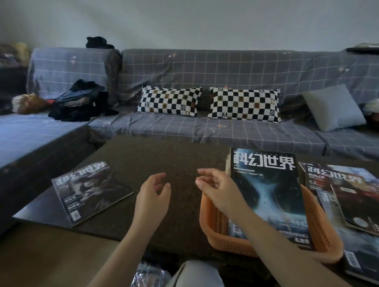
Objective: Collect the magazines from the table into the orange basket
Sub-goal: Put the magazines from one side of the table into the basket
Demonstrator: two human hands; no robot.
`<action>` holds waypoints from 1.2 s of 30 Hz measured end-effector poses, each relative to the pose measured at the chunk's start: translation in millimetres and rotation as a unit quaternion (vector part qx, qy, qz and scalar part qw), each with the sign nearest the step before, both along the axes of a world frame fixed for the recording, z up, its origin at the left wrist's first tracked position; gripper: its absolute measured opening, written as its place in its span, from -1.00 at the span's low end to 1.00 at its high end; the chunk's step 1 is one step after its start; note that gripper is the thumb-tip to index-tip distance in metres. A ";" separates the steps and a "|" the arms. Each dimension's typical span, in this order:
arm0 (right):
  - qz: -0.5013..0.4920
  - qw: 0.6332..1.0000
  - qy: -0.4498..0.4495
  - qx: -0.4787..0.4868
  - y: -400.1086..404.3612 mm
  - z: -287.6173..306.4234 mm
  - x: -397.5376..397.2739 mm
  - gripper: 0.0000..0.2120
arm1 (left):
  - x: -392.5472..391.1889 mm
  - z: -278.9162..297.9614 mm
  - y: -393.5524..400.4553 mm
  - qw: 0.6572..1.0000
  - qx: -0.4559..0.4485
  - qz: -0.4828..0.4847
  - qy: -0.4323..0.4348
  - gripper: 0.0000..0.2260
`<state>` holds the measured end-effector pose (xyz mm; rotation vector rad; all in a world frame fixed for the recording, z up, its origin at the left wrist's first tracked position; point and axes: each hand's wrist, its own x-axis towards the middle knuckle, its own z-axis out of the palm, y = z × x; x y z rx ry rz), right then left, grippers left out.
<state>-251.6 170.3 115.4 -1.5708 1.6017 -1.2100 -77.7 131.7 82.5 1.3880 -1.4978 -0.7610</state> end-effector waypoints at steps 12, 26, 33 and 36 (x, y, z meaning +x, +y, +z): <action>0.090 0.986 0.037 0.135 -119.6 -62.0 119.5 -0.71 | 138.1 -61.7 -53.2 0.981 0.093 0.157 -0.071 -0.69; 0.152 0.960 0.094 0.216 -182.0 -104.2 170.8 -0.41 | 177.9 -91.4 -83.0 0.951 0.130 0.255 -0.121 -0.57; 0.054 0.959 0.155 0.232 -173.0 -99.6 159.2 -0.42 | 192.4 -81.2 -77.9 0.945 0.180 0.243 0.128 -0.74; 0.045 0.953 0.152 0.256 -155.2 -97.7 150.2 -0.48 | 182.4 -76.2 -71.1 0.940 0.227 0.179 0.180 -0.65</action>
